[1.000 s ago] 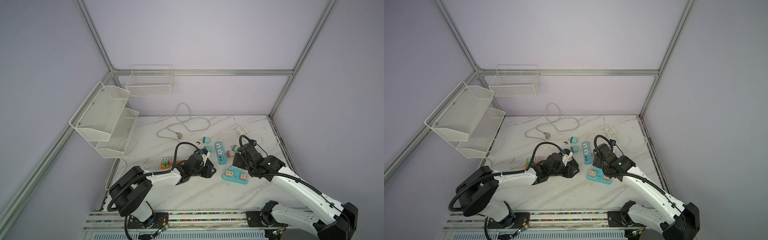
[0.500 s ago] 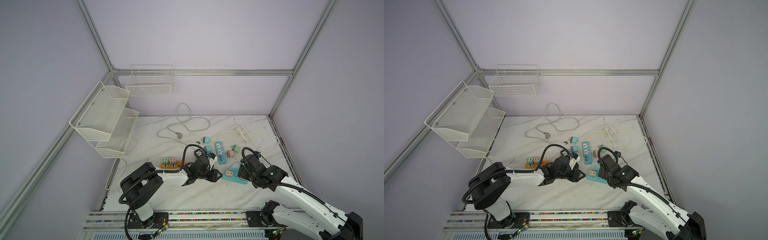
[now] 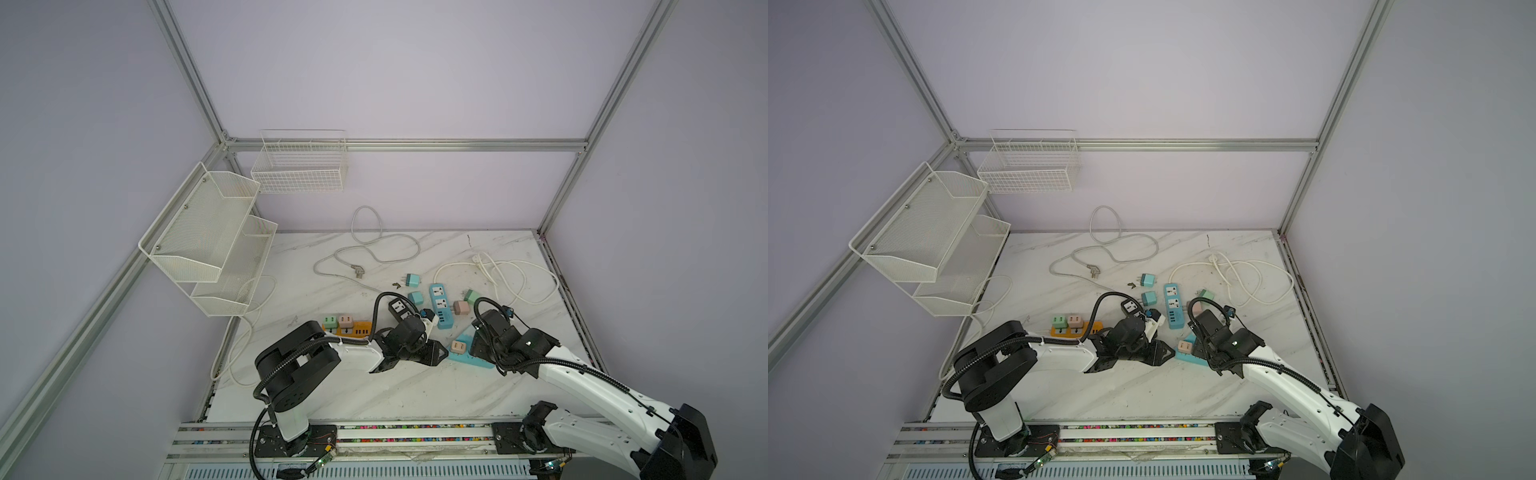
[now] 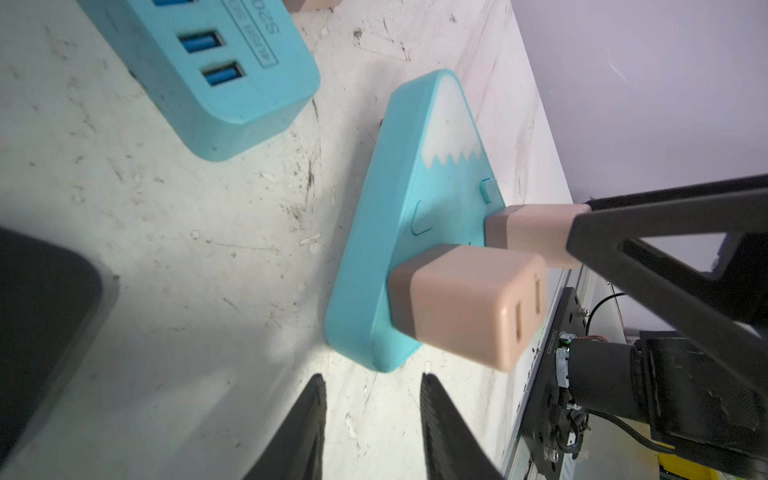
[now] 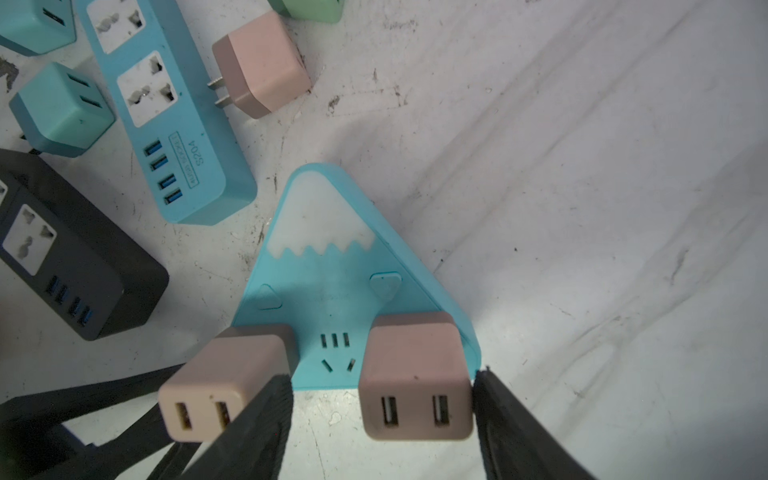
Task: Pull the plug off the socket
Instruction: 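Move the right gripper onto a pink adapter while the left gripper approaches the socket, then close the right gripper on the pink adapter while the left gripper grips the socket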
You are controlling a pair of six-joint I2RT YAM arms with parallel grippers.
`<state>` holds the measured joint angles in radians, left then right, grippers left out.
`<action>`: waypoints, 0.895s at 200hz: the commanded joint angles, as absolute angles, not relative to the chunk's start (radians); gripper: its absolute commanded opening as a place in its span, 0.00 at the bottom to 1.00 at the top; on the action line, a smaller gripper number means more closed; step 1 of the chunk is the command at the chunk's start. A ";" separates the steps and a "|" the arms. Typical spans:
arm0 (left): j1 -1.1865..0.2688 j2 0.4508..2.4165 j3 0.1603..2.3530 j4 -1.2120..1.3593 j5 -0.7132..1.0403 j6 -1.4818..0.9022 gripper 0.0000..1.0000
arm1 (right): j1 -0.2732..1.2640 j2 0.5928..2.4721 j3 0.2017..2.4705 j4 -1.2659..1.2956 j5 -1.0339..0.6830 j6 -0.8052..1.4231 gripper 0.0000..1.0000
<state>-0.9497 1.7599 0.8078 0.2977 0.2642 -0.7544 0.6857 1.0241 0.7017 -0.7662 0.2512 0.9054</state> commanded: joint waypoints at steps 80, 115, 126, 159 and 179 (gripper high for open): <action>-0.937 1.679 0.782 0.339 0.170 -0.833 0.37 | 0.715 1.104 0.676 -0.592 0.190 0.916 0.63; -0.913 1.621 0.717 0.351 0.112 -0.856 0.37 | 0.735 1.204 0.741 -0.551 0.217 0.870 0.62; -0.905 1.621 0.719 0.343 0.118 -0.857 0.37 | 0.735 1.234 0.762 -0.553 0.237 0.865 0.62; -0.888 1.646 0.709 0.397 0.149 -0.890 0.36 | 0.734 1.254 0.777 -0.586 0.270 0.849 0.61; -0.884 1.668 0.718 0.393 0.165 -0.900 0.35 | 0.732 1.231 0.763 -0.587 0.278 0.837 0.60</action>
